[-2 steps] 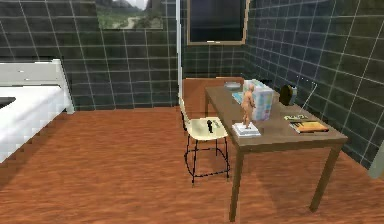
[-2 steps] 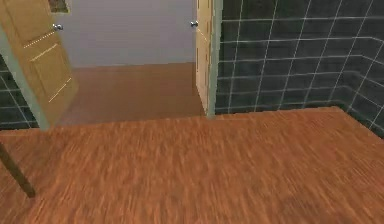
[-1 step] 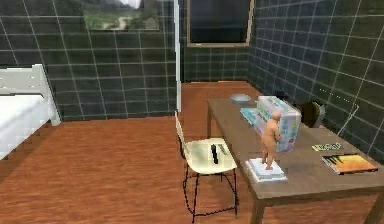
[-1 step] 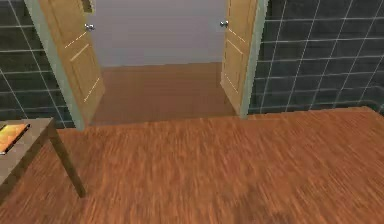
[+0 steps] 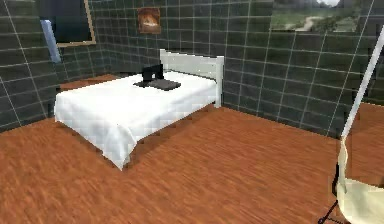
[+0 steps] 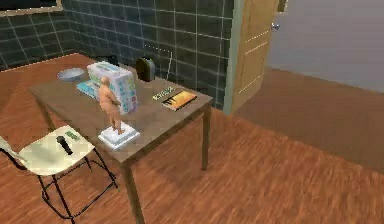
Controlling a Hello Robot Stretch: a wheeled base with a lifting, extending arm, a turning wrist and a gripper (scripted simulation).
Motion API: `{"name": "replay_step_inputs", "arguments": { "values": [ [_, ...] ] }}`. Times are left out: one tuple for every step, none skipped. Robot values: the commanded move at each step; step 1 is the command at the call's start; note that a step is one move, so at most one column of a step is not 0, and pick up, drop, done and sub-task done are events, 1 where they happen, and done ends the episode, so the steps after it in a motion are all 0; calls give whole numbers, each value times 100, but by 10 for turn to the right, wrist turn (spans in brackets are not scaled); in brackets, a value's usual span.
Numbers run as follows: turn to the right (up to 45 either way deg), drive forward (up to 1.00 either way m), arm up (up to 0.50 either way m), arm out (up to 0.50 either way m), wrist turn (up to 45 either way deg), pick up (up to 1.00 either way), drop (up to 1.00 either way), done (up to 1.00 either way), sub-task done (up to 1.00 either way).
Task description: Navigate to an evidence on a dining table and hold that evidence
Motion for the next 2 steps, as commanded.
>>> {"name": "replay_step_inputs", "arguments": {
  "values": [
    [0, 100, 0, 0, 0, 0, 0, 0, 0],
    [-60, 0, 0, 0, 0, 0, 0, 0, 0]
  ]
}}
